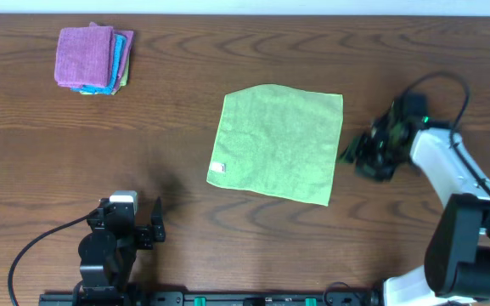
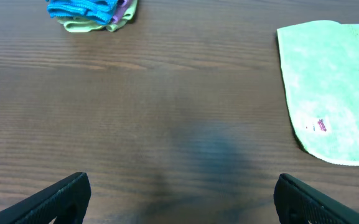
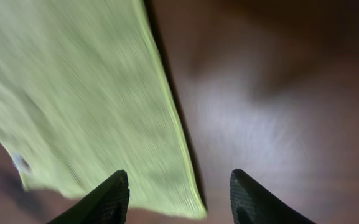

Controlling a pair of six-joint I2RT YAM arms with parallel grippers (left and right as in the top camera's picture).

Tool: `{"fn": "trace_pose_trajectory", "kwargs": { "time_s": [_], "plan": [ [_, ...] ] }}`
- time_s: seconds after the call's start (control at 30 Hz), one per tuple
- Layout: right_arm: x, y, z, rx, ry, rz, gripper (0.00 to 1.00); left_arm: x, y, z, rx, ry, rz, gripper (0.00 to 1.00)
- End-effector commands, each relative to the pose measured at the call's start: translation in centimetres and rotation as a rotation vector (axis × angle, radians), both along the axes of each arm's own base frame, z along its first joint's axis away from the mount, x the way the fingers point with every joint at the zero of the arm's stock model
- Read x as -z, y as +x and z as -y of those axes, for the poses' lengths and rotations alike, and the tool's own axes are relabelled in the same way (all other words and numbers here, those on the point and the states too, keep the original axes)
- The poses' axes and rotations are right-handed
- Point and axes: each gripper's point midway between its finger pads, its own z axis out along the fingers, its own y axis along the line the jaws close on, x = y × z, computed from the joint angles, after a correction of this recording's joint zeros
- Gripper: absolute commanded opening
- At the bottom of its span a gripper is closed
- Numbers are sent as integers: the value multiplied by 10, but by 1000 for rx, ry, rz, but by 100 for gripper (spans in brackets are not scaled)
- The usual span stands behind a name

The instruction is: Fold the cloth

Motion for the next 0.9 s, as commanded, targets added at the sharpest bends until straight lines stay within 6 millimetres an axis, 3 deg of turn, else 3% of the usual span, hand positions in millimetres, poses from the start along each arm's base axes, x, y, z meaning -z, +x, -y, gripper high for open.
{"fn": "trace_pose_trajectory", "kwargs": {
  "time_s": [0.0,0.07,0.13,0.3,0.47,0.53,0.67,0.73,0.87],
  "plan": [
    [-49,53,13,-90,-112,223,59,4,0,-3,-9,14,-2,95],
    [-81,77,-5,-321,-123,405,69,4,0,-3,-9,14,-2,95],
    [-100,85,-22,-509,-129,525,73,4,0,-3,-9,14,-2,96],
    [-113,87,-45,-726,-85,676,83,4,0,-3,-9,14,-2,95],
    [-118,97,-39,-729,-109,724,98,2,1,-4,-15,18,6,95],
    [-119,96,-42,-731,-84,732,99,-10,6,8,23,-66,54,95],
    [-121,96,-45,-694,-54,724,99,-36,2,57,217,-367,90,96],
    [-122,96,-45,-694,-55,726,99,-34,-2,63,247,-397,68,96],
    [-122,97,-45,-671,-46,720,99,-49,3,64,251,-426,124,95]
  ]
}}
